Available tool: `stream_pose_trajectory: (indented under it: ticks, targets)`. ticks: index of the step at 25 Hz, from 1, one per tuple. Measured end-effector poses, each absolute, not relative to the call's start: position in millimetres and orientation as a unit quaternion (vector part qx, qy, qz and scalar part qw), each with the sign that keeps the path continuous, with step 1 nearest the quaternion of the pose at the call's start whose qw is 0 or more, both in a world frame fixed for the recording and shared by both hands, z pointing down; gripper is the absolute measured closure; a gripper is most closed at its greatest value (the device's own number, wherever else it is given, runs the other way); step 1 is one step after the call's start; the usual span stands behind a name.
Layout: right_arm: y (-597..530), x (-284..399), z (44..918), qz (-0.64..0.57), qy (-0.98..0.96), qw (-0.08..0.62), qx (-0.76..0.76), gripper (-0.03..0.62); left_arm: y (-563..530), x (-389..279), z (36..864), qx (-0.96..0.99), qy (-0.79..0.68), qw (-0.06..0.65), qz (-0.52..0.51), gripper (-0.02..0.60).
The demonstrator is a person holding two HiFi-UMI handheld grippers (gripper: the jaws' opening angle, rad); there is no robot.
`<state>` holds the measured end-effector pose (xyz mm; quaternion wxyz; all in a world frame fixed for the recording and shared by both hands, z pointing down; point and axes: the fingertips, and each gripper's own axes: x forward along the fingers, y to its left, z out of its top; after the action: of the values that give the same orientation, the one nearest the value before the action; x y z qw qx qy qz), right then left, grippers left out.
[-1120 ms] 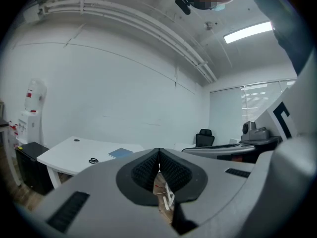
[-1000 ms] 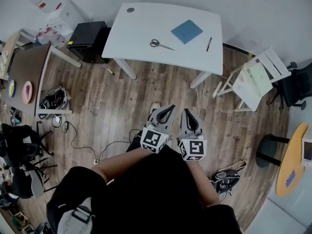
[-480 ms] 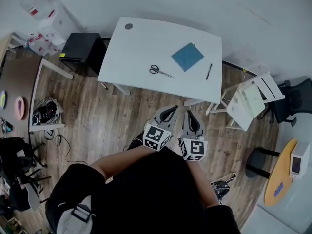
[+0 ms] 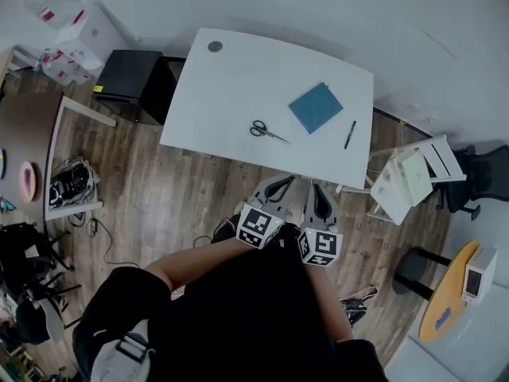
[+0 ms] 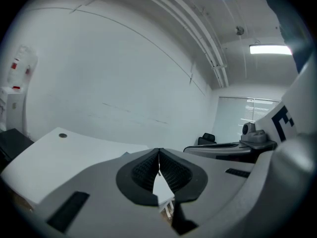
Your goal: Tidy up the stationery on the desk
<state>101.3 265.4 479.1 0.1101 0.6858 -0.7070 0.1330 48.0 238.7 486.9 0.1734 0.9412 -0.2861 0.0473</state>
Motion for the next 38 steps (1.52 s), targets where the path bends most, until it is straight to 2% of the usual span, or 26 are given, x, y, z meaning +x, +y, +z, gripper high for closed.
stream_pose_trajectory:
  ticks: [10,15,20,30,34,38]
  targets:
    - [188.3,148.3,492.0,0.141,-0.718,0.069,0.678,0.559,174.4,72.5,523.2,0.927,-0.305,0.193,0.101,0.567]
    - [139.8,176.6,496.7,0.145,-0.740,0.071,0.653,0.559,128.7,95.0,530.7,0.920,-0.323,0.184,0.122,0.568]
    - [104.1,201.9,518.2,0.178,-0.751,0.070,0.632,0.559,79.1,111.1,553.9,0.900,-0.350,0.222,0.138,0.567]
    - [50.4,252.8,581.9,0.231,-0.783,0.123,0.565,0.559,45.2,162.8,609.8,0.873,-0.372,0.256,0.185,0.566]
    - [30.5,268.8,627.7,0.264,-0.795,0.180,0.516,0.559,40.0,173.1,648.6,0.856,-0.365,0.297,0.214,0.566]
    - [7.5,292.7,666.0,0.270,-0.798,0.243,0.482,0.557,39.0,184.9,688.6,0.850,-0.346,0.272,0.291,0.565]
